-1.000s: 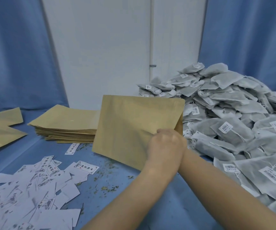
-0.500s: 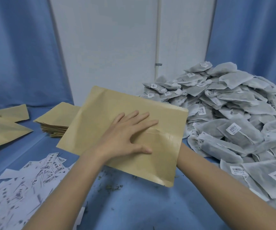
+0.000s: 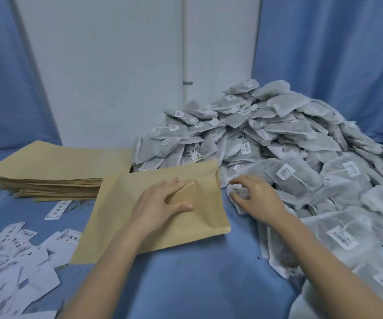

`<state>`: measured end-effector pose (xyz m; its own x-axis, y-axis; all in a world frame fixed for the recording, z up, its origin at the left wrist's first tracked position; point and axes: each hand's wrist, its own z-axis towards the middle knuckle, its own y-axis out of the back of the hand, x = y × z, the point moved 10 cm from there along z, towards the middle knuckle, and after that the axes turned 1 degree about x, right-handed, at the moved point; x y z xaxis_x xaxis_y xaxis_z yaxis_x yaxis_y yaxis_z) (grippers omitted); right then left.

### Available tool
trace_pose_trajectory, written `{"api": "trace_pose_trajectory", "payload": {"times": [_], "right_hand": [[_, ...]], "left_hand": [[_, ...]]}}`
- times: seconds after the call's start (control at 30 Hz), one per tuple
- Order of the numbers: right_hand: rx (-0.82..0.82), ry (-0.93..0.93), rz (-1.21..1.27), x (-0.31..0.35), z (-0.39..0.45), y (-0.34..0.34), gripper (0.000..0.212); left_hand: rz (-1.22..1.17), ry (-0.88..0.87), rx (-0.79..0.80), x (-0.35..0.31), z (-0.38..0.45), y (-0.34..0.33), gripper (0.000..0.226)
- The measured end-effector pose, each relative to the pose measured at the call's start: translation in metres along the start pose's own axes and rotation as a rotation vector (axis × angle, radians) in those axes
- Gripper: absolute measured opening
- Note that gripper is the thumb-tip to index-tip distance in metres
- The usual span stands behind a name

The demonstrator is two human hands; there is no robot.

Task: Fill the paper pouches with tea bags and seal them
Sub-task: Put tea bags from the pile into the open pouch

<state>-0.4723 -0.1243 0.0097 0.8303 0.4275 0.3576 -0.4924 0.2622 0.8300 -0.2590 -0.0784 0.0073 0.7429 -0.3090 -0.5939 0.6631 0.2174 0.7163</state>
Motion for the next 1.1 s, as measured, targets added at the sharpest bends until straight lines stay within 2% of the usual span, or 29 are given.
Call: {"api": "trace_pose_trajectory", "payload": {"times": [0.07,0.13,0.2,0.27,0.33,0.4,0.47,0.57,0.63,0.73,0.8,0.87,0.9,0.93,0.97,1.07,1.1], "right_hand": [[0.023,-0.137,-0.166,-0.039,-0.004,-0.001,0.05],[0.058,-0.164,-0.287,-0.057,-0.008,-0.003,0.057],[0.096,-0.102,-0.405,-0.058,-0.008,-0.007,0.05],[0.022,-0.028,-0.416,-0.051,-0.006,-0.002,0.035],[-0.218,-0.036,-0.142,-0.046,-0.007,0.027,0.013],[-0.462,-0.143,0.164,-0.056,-0.014,0.055,0.032],[-0.606,-0.305,0.489,-0.074,-0.021,0.063,0.028],[-0.532,-0.513,1.143,-0.089,-0.022,0.024,0.022],[-0.443,-0.602,1.275,-0.085,-0.023,0.0,0.027],[-0.231,-0.611,1.185,-0.062,-0.019,-0.027,0.026],[0.034,-0.476,1.087,-0.03,-0.01,-0.043,0.013],[0.346,-0.313,0.855,0.001,-0.007,-0.063,0.024],[0.433,-0.254,0.738,0.008,-0.008,-0.07,0.029],[0.438,-0.208,0.647,0.009,-0.005,-0.07,0.03],[0.368,-0.174,0.576,0.005,-0.001,-0.064,0.028],[-0.027,-0.198,0.264,-0.031,0.006,-0.018,0.02],[-0.08,-0.239,0.081,-0.047,0.004,-0.008,0.031]], "left_hand": [[-0.002,0.037,0.003,0.005,0.006,-0.01,0.061],[0.01,0.044,-0.006,0.005,0.011,-0.015,0.061],[0.015,0.045,-0.017,0.005,0.015,-0.017,0.059],[0.013,0.049,-0.022,0.005,0.019,-0.019,0.059],[0.003,0.055,-0.021,0.006,0.021,-0.022,0.059],[-0.005,0.057,-0.03,0.007,0.023,-0.022,0.059],[0.002,0.048,-0.047,0.008,0.024,-0.02,0.057],[-0.01,0.055,-0.069,0.01,0.024,-0.016,0.056],[-0.027,0.062,-0.082,0.011,0.024,-0.013,0.055],[-0.061,0.039,-0.093,0.007,0.023,-0.01,0.053],[-0.106,0.009,-0.093,0.0,0.023,-0.01,0.053],[-0.104,-0.042,-0.083,-0.007,0.022,-0.011,0.055],[-0.087,-0.055,-0.07,-0.009,0.022,-0.013,0.055],[-0.06,-0.052,-0.053,-0.008,0.021,-0.015,0.054],[-0.029,-0.032,-0.037,-0.006,0.021,-0.018,0.054],[0.013,0.017,-0.034,0.004,0.021,-0.019,0.054],[0.014,0.02,-0.043,0.004,0.021,-0.018,0.054]]}}
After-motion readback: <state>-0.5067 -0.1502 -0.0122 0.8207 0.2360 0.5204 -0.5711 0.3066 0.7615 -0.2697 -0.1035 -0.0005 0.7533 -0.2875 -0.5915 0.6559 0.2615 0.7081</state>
